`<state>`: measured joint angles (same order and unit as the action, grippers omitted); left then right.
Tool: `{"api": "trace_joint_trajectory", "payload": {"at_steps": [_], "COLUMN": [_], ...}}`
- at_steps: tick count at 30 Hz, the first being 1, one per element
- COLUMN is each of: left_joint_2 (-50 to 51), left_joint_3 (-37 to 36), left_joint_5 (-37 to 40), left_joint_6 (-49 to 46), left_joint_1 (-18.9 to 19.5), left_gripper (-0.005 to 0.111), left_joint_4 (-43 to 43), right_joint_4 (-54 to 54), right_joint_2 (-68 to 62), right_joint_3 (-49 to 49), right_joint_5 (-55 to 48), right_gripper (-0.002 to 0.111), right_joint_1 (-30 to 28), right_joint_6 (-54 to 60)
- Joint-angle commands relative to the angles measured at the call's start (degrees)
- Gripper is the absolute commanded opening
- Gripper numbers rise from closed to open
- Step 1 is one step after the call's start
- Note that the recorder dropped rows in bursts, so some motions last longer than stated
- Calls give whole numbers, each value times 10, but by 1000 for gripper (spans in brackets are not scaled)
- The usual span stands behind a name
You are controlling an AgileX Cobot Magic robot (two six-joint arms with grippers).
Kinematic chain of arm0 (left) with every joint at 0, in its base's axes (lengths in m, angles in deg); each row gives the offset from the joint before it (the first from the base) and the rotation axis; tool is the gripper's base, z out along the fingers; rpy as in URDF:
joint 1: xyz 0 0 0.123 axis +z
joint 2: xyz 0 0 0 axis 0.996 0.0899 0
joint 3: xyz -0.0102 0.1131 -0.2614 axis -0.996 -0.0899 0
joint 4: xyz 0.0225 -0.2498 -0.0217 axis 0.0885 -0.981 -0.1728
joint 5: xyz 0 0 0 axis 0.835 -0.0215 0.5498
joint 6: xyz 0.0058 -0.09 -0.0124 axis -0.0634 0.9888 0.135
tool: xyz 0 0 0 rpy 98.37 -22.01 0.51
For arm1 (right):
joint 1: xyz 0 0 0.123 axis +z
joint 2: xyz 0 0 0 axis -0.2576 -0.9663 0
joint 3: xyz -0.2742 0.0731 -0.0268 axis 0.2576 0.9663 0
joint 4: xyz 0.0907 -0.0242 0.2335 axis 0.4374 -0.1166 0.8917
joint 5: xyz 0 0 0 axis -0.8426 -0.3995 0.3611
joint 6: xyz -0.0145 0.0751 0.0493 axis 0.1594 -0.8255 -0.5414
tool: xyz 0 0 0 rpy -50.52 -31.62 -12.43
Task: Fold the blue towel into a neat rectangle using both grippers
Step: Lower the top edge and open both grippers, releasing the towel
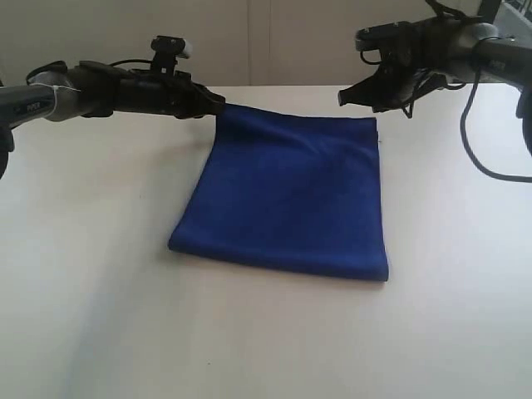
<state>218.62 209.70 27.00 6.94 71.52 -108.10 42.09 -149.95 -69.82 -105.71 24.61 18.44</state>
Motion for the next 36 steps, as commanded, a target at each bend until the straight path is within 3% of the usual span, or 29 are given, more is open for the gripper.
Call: {"api": "trace_joint_trajectory", "payload": {"at_steps": [1, 6, 14, 19, 24, 26, 31, 36], "left_joint_2": [0, 1, 0, -18, -52, -60, -75, -116], "left_joint_3": [2, 2, 2, 2, 2, 2, 0, -51], "left_joint_5": [5, 5, -10, 47, 176, 228, 332, 337], "left_joint_6": [-6, -32, -36, 33, 182, 232, 283, 280], "left_joint_1": [-1, -1, 0, 14, 53, 67, 73, 58], "left_gripper": [19, 49, 53, 43, 12, 0, 0, 0], "left_joint_4": [-16, -16, -16, 27, 105, 141, 199, 224], "right_joint_4": [-7, -7, -4, -4, -1, 5, 13, 13], "right_joint_2": [1, 1, 1, 20, 58, 68, 104, 155], "right_joint_3": [2, 2, 2, 2, 2, 4, 60, 144], "right_joint_5": [6, 3, -8, -70, -154, -183, -182, -142], "right_gripper": [23, 28, 27, 25, 3, 0, 0, 0], "right_joint_1": [-1, -1, -1, -1, 2, 7, 36, 62], "right_joint_6": [-3, -3, -3, -4, -1, 2, 11, 6]}}
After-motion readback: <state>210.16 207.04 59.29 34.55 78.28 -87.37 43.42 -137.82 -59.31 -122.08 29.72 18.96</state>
